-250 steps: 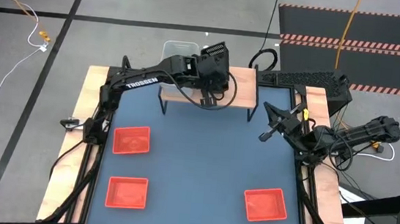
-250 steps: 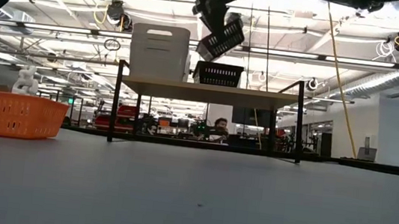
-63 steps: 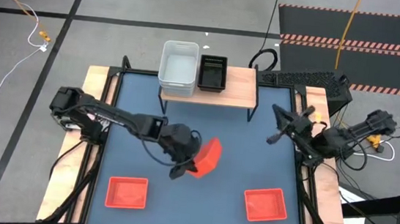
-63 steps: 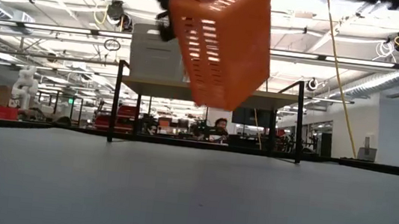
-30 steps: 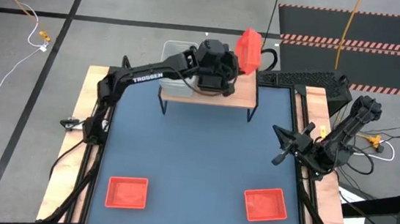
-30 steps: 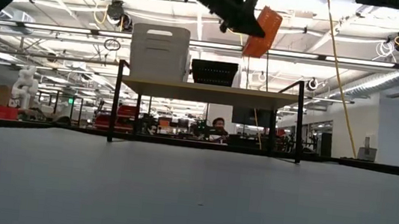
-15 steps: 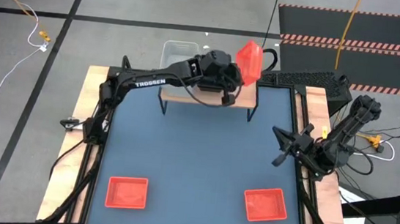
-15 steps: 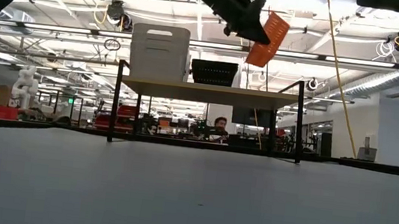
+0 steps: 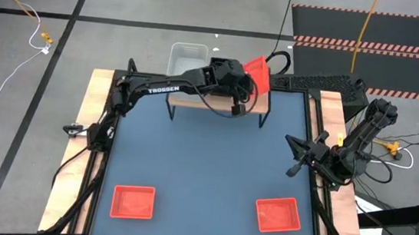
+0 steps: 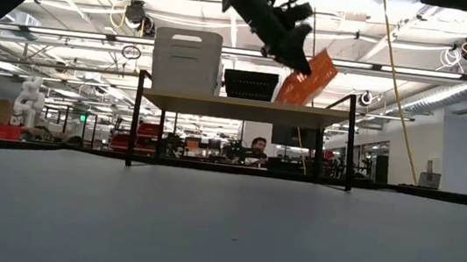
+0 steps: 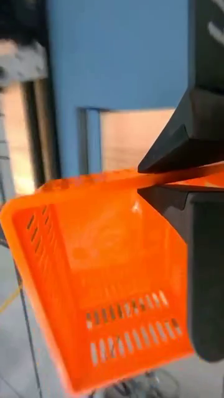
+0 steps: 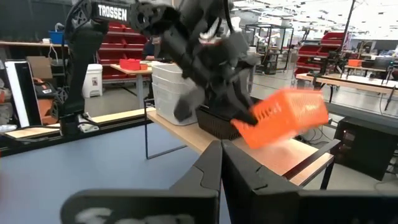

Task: Stack baskets on shelf by color
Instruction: Put the top orange bin on the shelf, then stack the left orange bin on top of the other orange bin on the shelf

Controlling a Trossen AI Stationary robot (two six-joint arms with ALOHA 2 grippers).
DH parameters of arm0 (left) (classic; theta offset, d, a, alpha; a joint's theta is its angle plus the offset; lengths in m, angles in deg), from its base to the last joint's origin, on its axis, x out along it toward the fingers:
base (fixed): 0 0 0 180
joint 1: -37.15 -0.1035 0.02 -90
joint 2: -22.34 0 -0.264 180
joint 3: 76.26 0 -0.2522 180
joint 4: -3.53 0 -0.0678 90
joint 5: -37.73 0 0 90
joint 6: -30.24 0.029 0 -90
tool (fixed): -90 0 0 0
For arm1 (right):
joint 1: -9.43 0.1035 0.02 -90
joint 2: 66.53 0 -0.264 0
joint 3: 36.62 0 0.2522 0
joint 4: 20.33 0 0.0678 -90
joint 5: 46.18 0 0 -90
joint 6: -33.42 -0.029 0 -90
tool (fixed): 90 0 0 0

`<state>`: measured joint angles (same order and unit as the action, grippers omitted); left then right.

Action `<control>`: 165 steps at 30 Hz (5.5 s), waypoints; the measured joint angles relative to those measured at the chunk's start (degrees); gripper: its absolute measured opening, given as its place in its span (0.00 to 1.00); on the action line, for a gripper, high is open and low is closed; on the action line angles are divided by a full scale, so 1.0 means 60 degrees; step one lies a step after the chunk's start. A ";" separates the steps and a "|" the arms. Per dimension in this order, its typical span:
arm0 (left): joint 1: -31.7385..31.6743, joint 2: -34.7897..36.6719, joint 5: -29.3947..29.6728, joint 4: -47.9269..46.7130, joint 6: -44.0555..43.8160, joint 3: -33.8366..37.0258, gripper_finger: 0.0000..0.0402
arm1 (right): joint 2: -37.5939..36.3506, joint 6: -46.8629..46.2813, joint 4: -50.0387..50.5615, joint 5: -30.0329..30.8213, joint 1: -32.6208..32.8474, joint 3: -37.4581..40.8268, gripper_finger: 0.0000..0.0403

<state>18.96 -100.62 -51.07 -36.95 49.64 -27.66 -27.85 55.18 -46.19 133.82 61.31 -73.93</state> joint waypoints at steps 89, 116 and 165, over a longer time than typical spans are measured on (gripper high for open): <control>0.3001 0.2788 0.4273 -0.7164 -0.4846 0.0004 0.44 | -0.0249 0.3067 -0.1429 -0.4555 -0.4602 -0.0011 0.12; 0.7631 0.2774 -0.1483 -0.8076 -1.8016 0.5271 0.44 | -0.0187 0.2400 -0.2087 -0.8014 -0.7697 -0.0011 0.29; 0.8005 0.2788 -0.2830 0.0423 -1.5675 0.6169 0.04 | -0.0172 0.1562 -0.2285 -0.9515 -0.8444 -0.0011 0.29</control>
<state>66.99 -83.89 -68.05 -34.42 -44.41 9.35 -28.88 64.55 -59.90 76.72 10.65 -74.00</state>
